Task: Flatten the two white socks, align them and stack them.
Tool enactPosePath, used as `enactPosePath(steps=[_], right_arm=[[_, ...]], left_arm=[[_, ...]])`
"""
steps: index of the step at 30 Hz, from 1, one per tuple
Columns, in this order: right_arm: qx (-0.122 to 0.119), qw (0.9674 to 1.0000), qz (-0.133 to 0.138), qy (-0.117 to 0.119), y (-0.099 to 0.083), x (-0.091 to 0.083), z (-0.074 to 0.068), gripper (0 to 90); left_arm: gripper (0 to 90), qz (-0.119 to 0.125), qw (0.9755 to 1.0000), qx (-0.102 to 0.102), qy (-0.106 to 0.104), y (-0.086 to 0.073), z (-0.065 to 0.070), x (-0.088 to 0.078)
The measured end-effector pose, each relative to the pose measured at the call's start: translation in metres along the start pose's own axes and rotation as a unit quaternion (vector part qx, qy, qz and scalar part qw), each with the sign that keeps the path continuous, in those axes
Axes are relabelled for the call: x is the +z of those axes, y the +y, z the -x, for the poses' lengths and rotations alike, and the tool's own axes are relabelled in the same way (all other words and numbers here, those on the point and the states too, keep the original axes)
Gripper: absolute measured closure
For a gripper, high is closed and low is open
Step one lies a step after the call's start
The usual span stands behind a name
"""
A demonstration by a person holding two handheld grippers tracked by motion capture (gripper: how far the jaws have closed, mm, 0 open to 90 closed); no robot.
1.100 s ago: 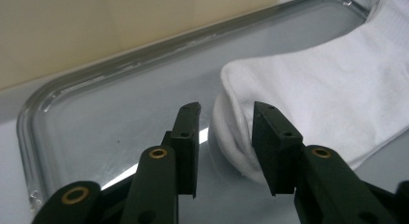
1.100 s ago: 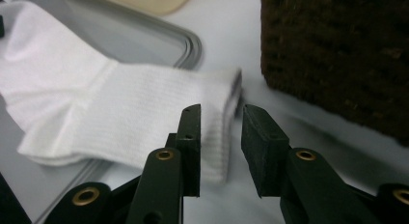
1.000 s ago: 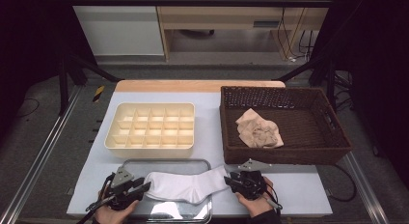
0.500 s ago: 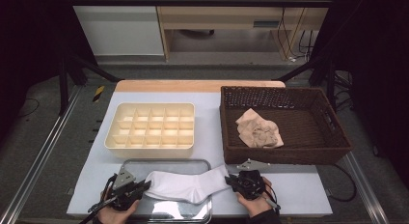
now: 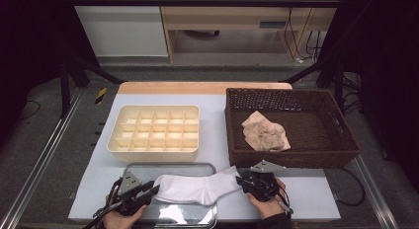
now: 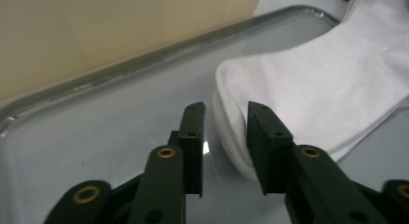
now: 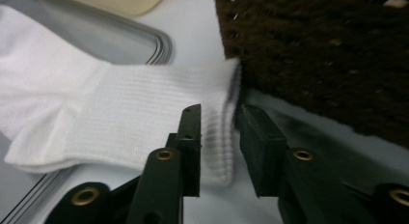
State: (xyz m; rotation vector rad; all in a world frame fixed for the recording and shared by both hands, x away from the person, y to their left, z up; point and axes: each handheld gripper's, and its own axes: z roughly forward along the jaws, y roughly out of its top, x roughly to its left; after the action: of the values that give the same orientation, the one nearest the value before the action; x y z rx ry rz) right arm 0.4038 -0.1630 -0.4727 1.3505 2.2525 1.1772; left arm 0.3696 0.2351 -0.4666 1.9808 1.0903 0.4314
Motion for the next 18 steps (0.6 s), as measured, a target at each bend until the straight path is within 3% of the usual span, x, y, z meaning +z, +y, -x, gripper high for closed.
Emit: enactPosePath(steps=[4,8,18], right_arm=[[0.000,0.9997,0.022,-0.008,0.003,-0.008,0.005,64.1],[0.006,0.9993,0.034,-0.012,0.003,-0.016,0.011,62.2],[0.002,0.9991,0.041,-0.014,0.001,-0.021,0.011,59.9]], left_arm=[[59.4,0.021,0.9997,-0.010,-0.006,0.007,-0.004,-0.009],[58.1,0.033,0.9994,-0.005,-0.011,0.015,-0.004,-0.013],[59.3,0.043,0.9984,0.022,-0.029,0.041,0.018,-0.004]])
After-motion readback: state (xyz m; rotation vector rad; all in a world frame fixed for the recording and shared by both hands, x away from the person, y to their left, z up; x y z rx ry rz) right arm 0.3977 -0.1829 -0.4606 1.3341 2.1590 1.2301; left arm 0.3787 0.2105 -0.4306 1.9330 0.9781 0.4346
